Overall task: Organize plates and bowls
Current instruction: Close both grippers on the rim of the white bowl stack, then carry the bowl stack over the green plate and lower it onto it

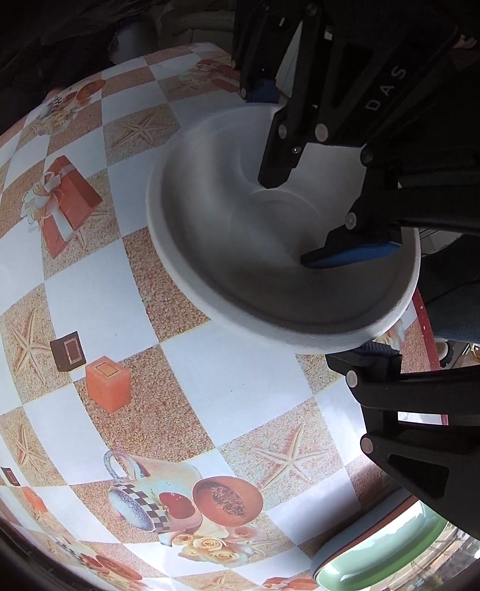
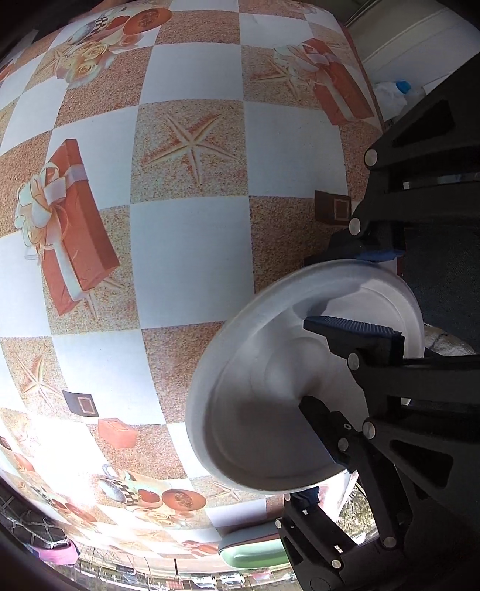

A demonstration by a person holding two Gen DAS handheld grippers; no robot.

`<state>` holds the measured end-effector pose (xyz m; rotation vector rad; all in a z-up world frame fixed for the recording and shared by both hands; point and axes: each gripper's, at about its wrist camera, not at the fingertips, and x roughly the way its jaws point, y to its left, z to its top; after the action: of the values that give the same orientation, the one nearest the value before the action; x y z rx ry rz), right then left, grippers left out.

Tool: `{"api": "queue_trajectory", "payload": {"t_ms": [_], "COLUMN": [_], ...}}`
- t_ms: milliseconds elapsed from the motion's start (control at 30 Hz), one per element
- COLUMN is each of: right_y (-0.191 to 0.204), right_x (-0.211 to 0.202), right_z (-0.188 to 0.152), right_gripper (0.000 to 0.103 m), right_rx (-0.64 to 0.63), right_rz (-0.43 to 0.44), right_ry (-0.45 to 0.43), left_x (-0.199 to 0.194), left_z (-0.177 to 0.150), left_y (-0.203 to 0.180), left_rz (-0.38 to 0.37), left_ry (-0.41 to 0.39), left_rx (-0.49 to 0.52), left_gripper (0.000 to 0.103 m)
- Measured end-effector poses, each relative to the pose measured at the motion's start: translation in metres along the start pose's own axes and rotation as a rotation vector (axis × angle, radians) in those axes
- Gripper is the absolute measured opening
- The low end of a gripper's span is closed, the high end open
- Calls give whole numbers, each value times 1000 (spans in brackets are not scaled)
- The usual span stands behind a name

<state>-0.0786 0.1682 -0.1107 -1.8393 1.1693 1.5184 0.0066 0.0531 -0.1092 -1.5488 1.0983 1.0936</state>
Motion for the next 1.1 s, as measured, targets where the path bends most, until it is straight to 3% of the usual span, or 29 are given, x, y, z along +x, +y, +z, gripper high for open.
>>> {"api": "queue_trajectory", "payload": {"t_ms": [233, 500, 700, 900, 1100], "right_y": [19, 76, 109, 141, 162], "right_x": [9, 14, 17, 20, 18], "right_z": [1, 16, 30, 43, 47], "right_gripper": [26, 27, 27, 28, 28], "right_rx": [-16, -160, -184, -251, -264], "right_rz": [13, -36, -53, -69, -68], "right_ry": [53, 62, 85, 71, 63], "left_x": [2, 2, 4, 8, 6], "left_z": [-11, -32, -51, -73, -86], "left_y": [22, 68, 92, 106, 106], "left_rz": [-3, -14, -17, -29, -32], "left_ry": [2, -36, -65, -87, -106], "left_rx": [-29, -138, -186, -266, -278], "left_gripper": [36, 37, 37, 37, 37]}}
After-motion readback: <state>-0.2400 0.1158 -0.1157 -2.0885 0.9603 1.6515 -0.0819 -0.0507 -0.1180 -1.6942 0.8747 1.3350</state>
